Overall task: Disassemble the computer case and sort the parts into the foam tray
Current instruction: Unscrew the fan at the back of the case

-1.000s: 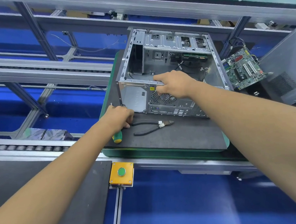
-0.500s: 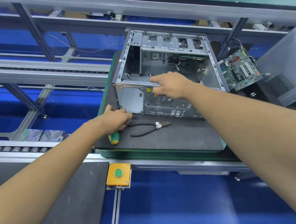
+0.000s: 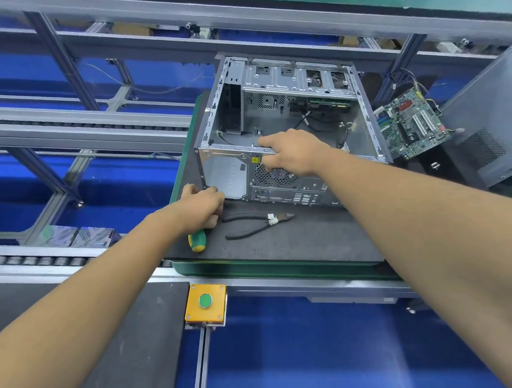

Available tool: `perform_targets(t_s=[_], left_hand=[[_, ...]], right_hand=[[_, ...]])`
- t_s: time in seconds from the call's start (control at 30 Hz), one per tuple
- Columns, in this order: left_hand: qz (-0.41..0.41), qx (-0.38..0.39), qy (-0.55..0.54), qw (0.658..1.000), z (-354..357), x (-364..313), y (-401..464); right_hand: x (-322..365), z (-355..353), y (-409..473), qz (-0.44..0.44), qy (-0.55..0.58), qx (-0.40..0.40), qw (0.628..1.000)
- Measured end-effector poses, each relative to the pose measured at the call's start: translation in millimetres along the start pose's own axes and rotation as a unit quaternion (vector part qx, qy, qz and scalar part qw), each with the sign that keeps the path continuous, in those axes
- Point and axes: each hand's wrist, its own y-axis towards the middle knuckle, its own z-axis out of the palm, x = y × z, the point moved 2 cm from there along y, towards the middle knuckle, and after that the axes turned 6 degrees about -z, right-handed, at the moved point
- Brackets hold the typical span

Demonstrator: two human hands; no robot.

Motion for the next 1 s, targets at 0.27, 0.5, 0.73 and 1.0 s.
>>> perform_targets(t_s=[0.27, 0.5, 0.73, 1.0], left_hand=[[-0.025, -0.063, -0.392, 0.918, -28.4, -2.0, -29.0], [-0.103, 0.038, -0.756, 0.645, -23.8, -2.0, -43.1], [-0.213, 0.048, -0.724, 0.654, -22.0, 7.1, -35.1], [-0.123, 0.031, -0.092, 0.988, -13.7, 6.6, -15.7]], right_hand=[[-3.7, 1.4, 1.5, -0.011, 0.003, -0.007, 1.000], [-6.6, 3.8, 3.1, -0.008, 0.004, -0.009, 1.000], [-5.2, 2.2, 2.7, -0.008, -0.001, -0.007, 1.000], [-5.5, 3.2, 2.9, -0.011, 0.001, -0.004, 1.000]])
